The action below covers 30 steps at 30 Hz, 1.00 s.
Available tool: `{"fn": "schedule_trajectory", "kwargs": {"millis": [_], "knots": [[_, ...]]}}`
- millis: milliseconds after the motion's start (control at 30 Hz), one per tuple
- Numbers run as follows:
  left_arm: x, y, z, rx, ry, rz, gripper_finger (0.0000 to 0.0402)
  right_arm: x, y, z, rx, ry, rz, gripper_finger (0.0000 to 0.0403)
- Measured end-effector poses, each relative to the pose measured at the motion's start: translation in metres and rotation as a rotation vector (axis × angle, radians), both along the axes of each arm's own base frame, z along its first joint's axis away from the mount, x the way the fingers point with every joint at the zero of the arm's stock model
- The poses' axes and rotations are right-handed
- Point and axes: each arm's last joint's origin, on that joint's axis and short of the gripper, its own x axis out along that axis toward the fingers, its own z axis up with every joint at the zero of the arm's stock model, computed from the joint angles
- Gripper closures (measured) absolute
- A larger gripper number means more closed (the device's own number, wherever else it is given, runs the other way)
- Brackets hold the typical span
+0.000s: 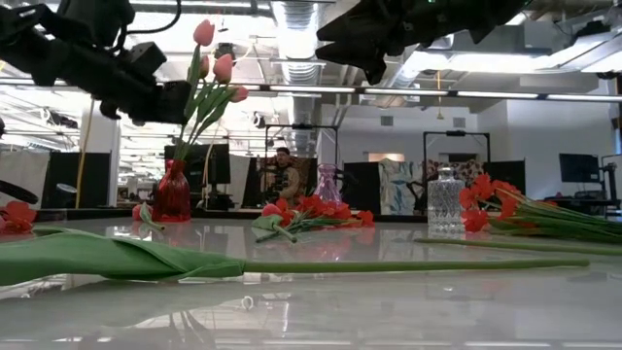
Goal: Sort flowers into vase by color
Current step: Put the pink tulip into the red vase
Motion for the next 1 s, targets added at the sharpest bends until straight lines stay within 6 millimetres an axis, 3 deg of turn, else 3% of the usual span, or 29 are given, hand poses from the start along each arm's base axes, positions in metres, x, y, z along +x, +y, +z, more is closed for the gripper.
{"fn": "schedule_trajectory", "kwargs": {"millis": [167,567,1000], "knots": [[-0.003,-0.001,-0.011,-0.033,-0.011,0.001,0.0401,0.0,0.0,0.001,0.0,-0.014,0.001,0.022],[-0.004,-0.001,-0.015,-0.044,0.03,0.003,0.0391,0.0,0.001,0.001,0.008,-0.013,0.0,0.022],[-0.005,-0.001,-0.017,-0.054,0.041,-0.001,0.0241,0.0,0.001,0.001,0.01,-0.012,-0.001,0.022]]}}
